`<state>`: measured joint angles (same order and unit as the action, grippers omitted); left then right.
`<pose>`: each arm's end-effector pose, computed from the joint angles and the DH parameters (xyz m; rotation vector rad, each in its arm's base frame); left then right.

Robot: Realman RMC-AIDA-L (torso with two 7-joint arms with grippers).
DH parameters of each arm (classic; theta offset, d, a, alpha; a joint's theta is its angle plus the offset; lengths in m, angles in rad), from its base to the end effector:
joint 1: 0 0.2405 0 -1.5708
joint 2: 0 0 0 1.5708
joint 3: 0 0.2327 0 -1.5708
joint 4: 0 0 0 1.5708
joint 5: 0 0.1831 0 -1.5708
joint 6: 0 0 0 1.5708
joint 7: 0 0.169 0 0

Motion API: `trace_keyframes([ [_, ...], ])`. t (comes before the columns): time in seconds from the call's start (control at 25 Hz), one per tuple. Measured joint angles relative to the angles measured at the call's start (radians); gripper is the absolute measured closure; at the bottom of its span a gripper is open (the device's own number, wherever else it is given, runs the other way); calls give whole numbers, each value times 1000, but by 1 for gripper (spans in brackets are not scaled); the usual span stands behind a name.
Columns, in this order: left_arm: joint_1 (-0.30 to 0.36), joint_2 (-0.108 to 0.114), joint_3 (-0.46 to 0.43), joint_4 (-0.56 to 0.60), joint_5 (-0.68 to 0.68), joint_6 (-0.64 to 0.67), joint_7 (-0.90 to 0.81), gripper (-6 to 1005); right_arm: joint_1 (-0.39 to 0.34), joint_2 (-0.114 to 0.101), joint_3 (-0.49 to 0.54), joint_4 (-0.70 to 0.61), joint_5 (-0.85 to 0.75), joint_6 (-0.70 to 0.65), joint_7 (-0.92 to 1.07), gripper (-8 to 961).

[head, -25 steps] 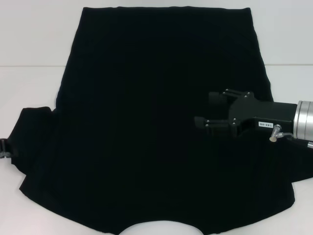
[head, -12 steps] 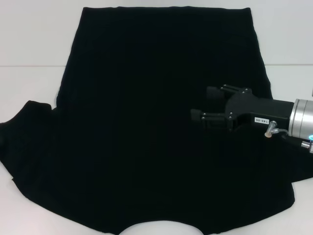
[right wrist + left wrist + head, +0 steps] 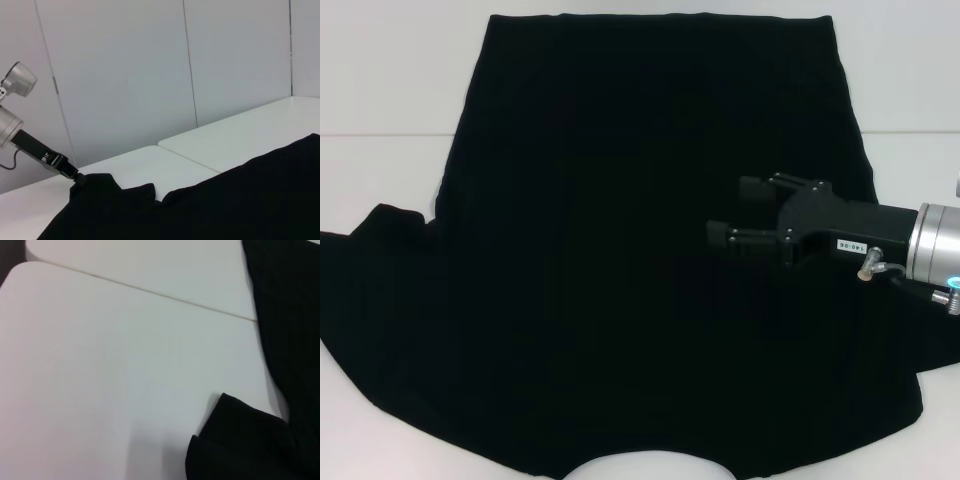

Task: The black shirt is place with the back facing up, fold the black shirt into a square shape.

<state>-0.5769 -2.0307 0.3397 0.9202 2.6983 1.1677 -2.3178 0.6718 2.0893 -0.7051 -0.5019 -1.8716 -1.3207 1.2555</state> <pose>-0.3488 0.3470 0.0965 -1.7408 -1.5364 -0.1641 0.1876 0.3557 -0.0287 -2.5956 0.5138 0.7369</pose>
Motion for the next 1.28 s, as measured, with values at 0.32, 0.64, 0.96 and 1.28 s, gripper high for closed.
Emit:
trace_keyframes([
  [0.32, -1, 1, -7, 2, -20, 73, -1, 999, -1, 0, 2, 0, 0, 2, 1, 29],
  [0.64, -1, 3, -10, 34, -116, 171, 54, 1000, -2, -2, 0, 0, 0, 2, 9, 29],
  [0.96, -78, 7, 4, -25, -142, 177, 129, 999, 0, -2, 1, 0, 0, 2, 12, 29],
  [1.28, -127, 0, 45, -83, -182, 207, 218, 1000, -6, -4, 6, 0, 0, -1, 13, 29],
])
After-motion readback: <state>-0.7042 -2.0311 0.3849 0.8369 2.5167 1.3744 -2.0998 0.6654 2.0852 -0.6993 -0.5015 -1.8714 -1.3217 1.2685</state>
